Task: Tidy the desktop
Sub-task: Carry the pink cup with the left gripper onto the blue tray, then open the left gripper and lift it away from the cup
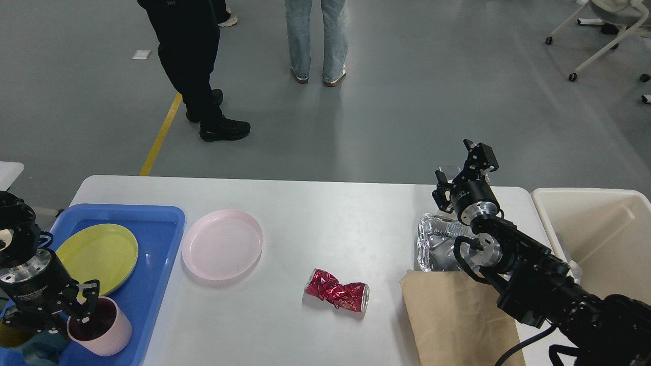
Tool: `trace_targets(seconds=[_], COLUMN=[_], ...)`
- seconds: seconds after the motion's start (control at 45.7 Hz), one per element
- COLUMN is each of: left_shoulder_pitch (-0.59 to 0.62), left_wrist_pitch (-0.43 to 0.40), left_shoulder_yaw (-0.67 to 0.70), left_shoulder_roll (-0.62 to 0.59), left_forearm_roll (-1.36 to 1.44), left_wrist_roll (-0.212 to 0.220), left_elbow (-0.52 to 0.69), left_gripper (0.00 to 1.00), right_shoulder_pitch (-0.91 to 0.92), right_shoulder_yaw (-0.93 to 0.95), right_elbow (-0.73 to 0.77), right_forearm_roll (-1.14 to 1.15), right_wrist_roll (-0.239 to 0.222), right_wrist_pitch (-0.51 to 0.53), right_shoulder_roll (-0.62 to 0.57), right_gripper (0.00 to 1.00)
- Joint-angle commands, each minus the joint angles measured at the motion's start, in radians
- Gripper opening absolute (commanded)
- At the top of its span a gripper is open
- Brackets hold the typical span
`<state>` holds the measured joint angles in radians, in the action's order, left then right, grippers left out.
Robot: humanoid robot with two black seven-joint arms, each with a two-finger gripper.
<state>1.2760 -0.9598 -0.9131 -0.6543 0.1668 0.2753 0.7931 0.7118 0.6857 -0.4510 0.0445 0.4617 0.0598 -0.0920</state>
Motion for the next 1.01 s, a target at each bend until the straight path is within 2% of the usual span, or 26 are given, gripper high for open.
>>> trace_targets(seconds=[0.0,0.066,0.109,0.306,0.656,0.875,0.985], left_shoulder_pitch=[0.011,0.025,0.045,0.193,0.515,0.695,0.712], left_wrist_pitch=[0.000,0.000,0.000,0.000,0.000,0.000,0.000], left_shoulder_yaw=[-0.003,-0.016,-0.023,-0.095,-0.290,-0.297,-0.291], left_shoulder_roll=[0.013,0.027,0.033,0.050,0.238,0.277,0.312], left_forearm_roll=[-0.009,-0.013,-0.013,-0.020,-0.070,-0.090,-0.092], left_wrist_roll=[-0.005,-0.008,-0.010,-0.013,-0.016,-0.015,-0.015], left_elbow=[0.000,0.000,0.000,-0.009,-0.026,-0.025,-0.025], left_gripper=[0.66,0.81,0.85,0.89,0.92,0.92,0.93], right_shoulder_pitch=[0.000,0.000,0.000,0.000,0.000,0.000,0.000], right_shoulder_yaw=[0.000,0.000,0.000,0.000,0.000,0.000,0.000], right_elbow=[0.000,0.000,0.000,0.000,0.000,0.000,0.000], right_forearm_roll=[0.000,0.000,0.000,0.000,0.000,0.000,0.000], right_wrist_roll=[0.000,0.000,0.000,0.000,0.000,0.000,0.000], right_wrist_pitch=[0.000,0.000,0.000,0.000,0.000,0.000,0.000], right_shoulder_roll=[0.000,0.000,0.000,0.000,0.000,0.000,0.000], right_gripper=[1.00,1.00,1.00,1.00,1.00,1.00,1.00])
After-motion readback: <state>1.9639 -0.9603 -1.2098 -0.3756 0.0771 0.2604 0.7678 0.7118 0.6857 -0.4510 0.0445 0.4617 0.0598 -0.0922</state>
